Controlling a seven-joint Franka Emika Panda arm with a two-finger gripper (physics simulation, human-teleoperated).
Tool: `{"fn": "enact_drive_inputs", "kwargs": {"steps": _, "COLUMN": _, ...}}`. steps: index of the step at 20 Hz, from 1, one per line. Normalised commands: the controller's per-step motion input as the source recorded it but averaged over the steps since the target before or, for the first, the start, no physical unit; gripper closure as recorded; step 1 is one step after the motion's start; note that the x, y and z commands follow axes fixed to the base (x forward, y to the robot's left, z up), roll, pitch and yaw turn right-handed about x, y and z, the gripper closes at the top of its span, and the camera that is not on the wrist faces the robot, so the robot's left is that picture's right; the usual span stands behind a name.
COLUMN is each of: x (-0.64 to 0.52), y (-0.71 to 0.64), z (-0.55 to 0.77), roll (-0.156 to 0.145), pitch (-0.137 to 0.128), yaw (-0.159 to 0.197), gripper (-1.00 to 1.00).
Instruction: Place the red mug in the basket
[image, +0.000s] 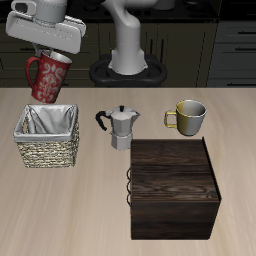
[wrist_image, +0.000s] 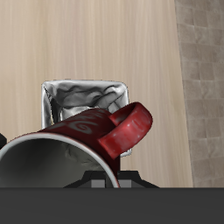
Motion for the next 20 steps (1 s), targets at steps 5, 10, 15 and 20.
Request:
{"fn": "enact_drive_inputs", "kwargs": {"steps": 5, "x": 0.16, "y": 0.04, "z": -0.16, "roll": 0.001, "pitch": 0.025, "yaw": -0.023, "gripper": 1.00}}
{"fn": "enact_drive_inputs", "kwargs": {"steps": 10, "x": 0.17, "y": 0.00, "z": -0.31, "roll": -0.001, "pitch": 0.051, "yaw": -0.026, "gripper": 1.00}}
{"fn": "enact_drive_inputs", "kwargs": {"steps": 15, "x": 0.06, "y": 0.02, "z": -0.35, "roll": -0.004, "pitch": 0.039, "yaw": -0.014, "gripper": 1.00}}
{"fn": "enact_drive_inputs", "kwargs": {"steps": 20, "x": 0.08, "y": -0.01, "z": -0.37, "roll": -0.020, "pitch": 0.070, "yaw": -0.019, "gripper": 1.00}}
